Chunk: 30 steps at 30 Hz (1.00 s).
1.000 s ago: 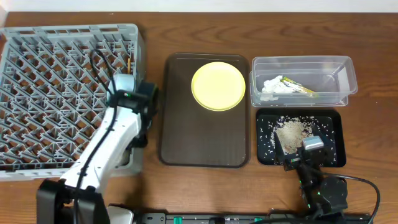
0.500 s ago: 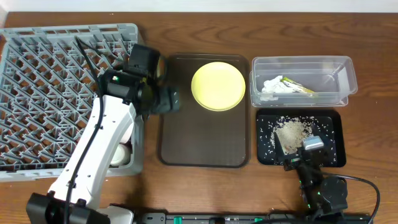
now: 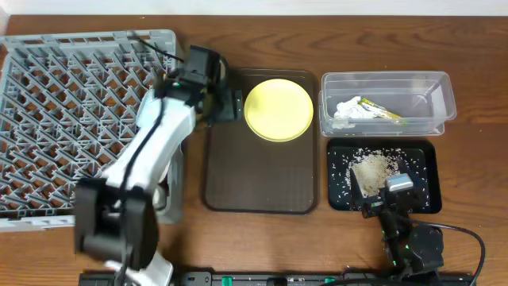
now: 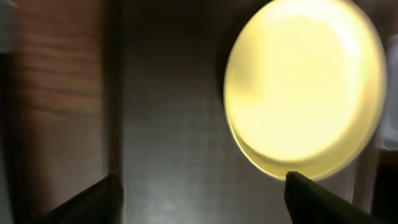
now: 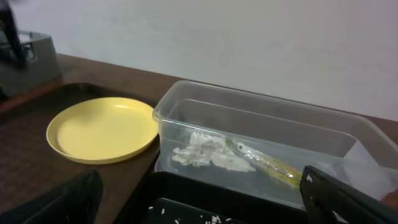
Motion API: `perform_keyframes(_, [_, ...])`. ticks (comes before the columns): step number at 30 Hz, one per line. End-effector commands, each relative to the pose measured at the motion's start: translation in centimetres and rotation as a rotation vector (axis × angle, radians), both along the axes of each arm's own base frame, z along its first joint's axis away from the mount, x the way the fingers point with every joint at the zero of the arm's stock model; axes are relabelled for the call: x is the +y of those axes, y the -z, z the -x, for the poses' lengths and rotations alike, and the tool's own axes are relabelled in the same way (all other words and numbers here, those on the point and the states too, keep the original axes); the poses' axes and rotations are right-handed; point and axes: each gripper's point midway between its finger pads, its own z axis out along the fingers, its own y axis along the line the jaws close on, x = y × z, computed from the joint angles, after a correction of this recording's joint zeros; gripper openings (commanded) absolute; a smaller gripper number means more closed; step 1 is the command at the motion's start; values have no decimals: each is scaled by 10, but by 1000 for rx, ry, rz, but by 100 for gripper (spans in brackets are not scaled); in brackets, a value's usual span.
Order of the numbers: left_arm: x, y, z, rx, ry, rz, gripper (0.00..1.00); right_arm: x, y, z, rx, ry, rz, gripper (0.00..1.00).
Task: Sort waste into correct bins and load items into the dishwasher
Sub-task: 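Move the left gripper to the yellow plate and grasp its edge, then lift the yellow plate and stand it upright in the dish rack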
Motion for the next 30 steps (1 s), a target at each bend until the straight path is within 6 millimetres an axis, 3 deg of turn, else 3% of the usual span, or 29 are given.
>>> perform_keyframes(1, [-22, 38, 5, 82, 59, 55, 79, 0, 1, 0, -3, -2, 10, 99])
perform_keyframes(5, [-41, 56, -1, 63, 102, 45, 79, 0, 1, 0, -3, -2, 10, 99])
perform_keyframes(11, [-35, 89, -9, 54, 86, -90, 73, 0, 1, 0, -3, -2, 10, 99])
perform_keyframes(15, [-34, 109, -6, 94, 70, -96, 49, 0, 1, 0, -3, -2, 10, 99])
perform_keyframes(18, [-32, 108, -4, 104, 70, -99, 15, 0, 1, 0, -3, -2, 10, 99])
perform_keyframes(19, [-31, 103, -3, 107, 68, -100, 6, 0, 1, 0, -3, -2, 10, 99])
perform_keyframes(22, [-25, 74, -2, 101, 58, -100, 6, 0, 1, 0, -3, -2, 10, 99])
perform_keyframes(25, [-12, 26, -4, 40, 28, -97, 6, 0, 1, 0, -3, -2, 10, 99])
perform_keyframes(30, [51, -71, 7, -156, -46, -250, 6, 0, 1, 0, -3, -2, 10, 99])
